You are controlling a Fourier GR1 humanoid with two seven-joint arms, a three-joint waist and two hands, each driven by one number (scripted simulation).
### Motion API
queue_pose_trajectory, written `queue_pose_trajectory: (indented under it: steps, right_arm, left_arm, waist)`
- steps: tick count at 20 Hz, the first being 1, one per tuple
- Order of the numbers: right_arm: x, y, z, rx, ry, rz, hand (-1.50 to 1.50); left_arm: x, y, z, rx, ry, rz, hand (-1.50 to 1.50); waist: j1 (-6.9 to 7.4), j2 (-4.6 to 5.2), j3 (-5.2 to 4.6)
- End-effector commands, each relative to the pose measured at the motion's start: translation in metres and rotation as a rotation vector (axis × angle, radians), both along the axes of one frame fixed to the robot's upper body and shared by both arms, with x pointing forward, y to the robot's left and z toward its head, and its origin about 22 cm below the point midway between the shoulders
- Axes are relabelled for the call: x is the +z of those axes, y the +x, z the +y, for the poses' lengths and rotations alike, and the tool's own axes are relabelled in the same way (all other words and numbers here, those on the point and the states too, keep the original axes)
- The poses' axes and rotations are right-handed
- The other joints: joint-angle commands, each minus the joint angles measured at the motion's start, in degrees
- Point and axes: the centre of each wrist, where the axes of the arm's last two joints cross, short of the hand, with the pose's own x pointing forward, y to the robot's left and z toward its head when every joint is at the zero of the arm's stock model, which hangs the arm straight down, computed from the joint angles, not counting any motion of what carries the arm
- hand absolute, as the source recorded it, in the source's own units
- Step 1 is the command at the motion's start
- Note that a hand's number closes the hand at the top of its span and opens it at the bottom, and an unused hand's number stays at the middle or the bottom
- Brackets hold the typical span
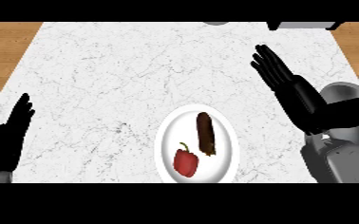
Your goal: Pick the bell pepper from the plate and place it in the pan
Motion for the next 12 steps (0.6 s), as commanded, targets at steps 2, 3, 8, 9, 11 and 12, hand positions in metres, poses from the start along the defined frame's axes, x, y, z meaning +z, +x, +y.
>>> queue_pose_trajectory:
  steps: [2,3,8,9,11,12]
  right_arm:
    - [0.012,-0.011,0.032,-0.033,0.077,-0.087,1.5]
    - [0.005,-0.009,0.027,-0.046,0.106,-0.13,1.5]
    - [-0.019,-0.031,0.018,-0.3,-0.185,-0.148,1.5]
    - [-0.021,-0.043,0.016,-0.355,-0.196,-0.24,1.5]
    - [-0.032,-0.072,0.024,-0.306,-0.282,-0.317,1.5]
    - [-0.043,-0.094,0.023,-0.273,-0.308,-0.284,-1.5]
  left_arm:
    - [0.018,0.007,-0.027,-0.051,-0.057,-0.091,0.0]
    - [0.041,0.033,-0.033,-0.089,-0.116,-0.126,0.0]
    - [0.03,0.036,-0.072,-0.169,-0.287,-0.185,0.0]
    - [0.034,0.036,-0.065,-0.147,-0.283,-0.187,0.0]
    - [0.034,0.04,-0.074,-0.153,-0.298,-0.195,0.0]
    - [0.037,0.046,-0.082,-0.147,-0.293,-0.188,0.0]
  waist:
    - [0.14,-0.05,-0.58]
    - [-0.43,0.03,-0.55]
    - [-3.18,-0.65,-0.87]
    - [-3.71,-0.94,-0.77]
    - [-3.94,-0.8,-0.72]
    - [-4.79,-0.79,-0.64]
